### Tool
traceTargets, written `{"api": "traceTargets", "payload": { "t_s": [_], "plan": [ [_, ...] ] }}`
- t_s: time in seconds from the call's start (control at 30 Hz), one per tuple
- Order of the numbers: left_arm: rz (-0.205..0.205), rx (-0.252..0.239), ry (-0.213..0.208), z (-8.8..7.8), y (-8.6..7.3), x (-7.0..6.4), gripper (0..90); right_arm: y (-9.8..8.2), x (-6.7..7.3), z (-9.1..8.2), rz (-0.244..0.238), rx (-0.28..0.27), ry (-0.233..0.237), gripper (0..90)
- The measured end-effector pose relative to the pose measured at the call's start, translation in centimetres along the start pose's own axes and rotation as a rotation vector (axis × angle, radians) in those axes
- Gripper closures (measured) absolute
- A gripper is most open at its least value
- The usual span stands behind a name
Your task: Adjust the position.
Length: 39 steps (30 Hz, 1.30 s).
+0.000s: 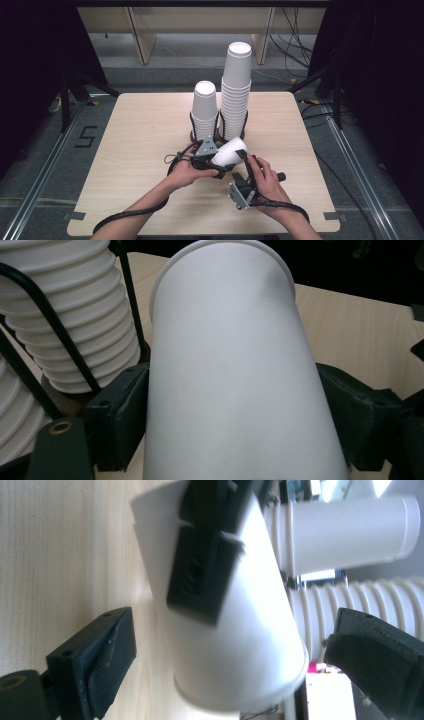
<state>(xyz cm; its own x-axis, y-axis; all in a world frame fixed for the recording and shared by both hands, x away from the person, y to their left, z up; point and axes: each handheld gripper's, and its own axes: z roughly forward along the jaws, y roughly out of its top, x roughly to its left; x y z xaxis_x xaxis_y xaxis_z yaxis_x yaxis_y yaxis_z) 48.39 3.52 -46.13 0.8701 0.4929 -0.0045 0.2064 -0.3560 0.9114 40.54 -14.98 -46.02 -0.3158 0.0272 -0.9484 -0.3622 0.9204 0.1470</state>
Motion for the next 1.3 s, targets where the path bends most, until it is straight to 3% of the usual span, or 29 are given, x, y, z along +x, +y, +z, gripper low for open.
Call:
{"api": "traceTargets", "payload": {
  "t_s": [0.03,0.1,0.13,0.17,0.2,0.27,0.3,0.4,0.47,0.57,0.7,0.97,1.13,1.3],
  "plan": [
    [-0.004,-0.007,0.006,0.0,-0.2,0.0,19.5,-0.1,-0.3,-0.2,-0.007,0.005,-0.02,5.9],
    [-0.012,-0.03,0.002,-0.1,-0.5,0.1,19.5,-0.4,-0.3,-0.4,0.047,0.011,-0.015,6.3],
    [-0.015,-0.032,0.008,-0.2,-0.5,0.1,19.5,-0.6,-0.1,-0.5,0.128,0.019,-0.024,6.3],
    [-0.017,-0.039,0.011,-0.3,-0.6,0.1,19.5,-0.8,0.0,-0.6,0.175,0.009,-0.021,6.2],
    [-0.02,-0.05,0.017,-0.4,-0.7,0.2,19.5,-0.8,0.3,-0.7,0.28,0.025,-0.013,5.9],
    [-0.026,-0.063,0.014,-0.5,-0.7,0.2,19.4,-1.3,0.2,-0.8,0.337,0.035,-0.02,5.7],
    [-0.028,-0.071,0.022,-0.6,-0.7,0.3,19.4,-1.4,0.3,-0.9,0.398,0.044,-0.016,5.7],
    [-0.053,-0.105,0.028,-0.9,-0.9,0.4,19.4,-2.1,-0.1,-1.1,0.488,0.041,-0.026,5.3],
    [-0.059,-0.11,0.038,-1.0,-1.0,0.4,19.4,-2.6,-0.3,-1.1,0.575,0.046,-0.031,5.0],
    [-0.056,-0.127,0.042,-1.1,-1.2,0.4,19.4,-3.2,-0.7,-1.2,0.659,0.046,-0.04,4.5],
    [-0.046,-0.146,0.048,-1.2,-1.2,0.3,19.3,-3.8,-0.9,-1.1,0.805,0.047,-0.042,4.0],
    [-0.052,-0.162,0.064,-1.5,-1.4,0.5,19.3,-4.5,-1.1,-0.8,0.955,0.021,-0.035,3.4],
    [-0.049,-0.167,0.072,-1.5,-1.6,0.5,19.2,-4.6,-1.2,-0.6,1.007,0.007,-0.029,3.3],
    [-0.044,-0.145,0.08,-1.5,-1.6,0.6,19.2,-4.7,-1.2,-0.5,1.09,-0.008,-0.013,3.2]
  ]
}}
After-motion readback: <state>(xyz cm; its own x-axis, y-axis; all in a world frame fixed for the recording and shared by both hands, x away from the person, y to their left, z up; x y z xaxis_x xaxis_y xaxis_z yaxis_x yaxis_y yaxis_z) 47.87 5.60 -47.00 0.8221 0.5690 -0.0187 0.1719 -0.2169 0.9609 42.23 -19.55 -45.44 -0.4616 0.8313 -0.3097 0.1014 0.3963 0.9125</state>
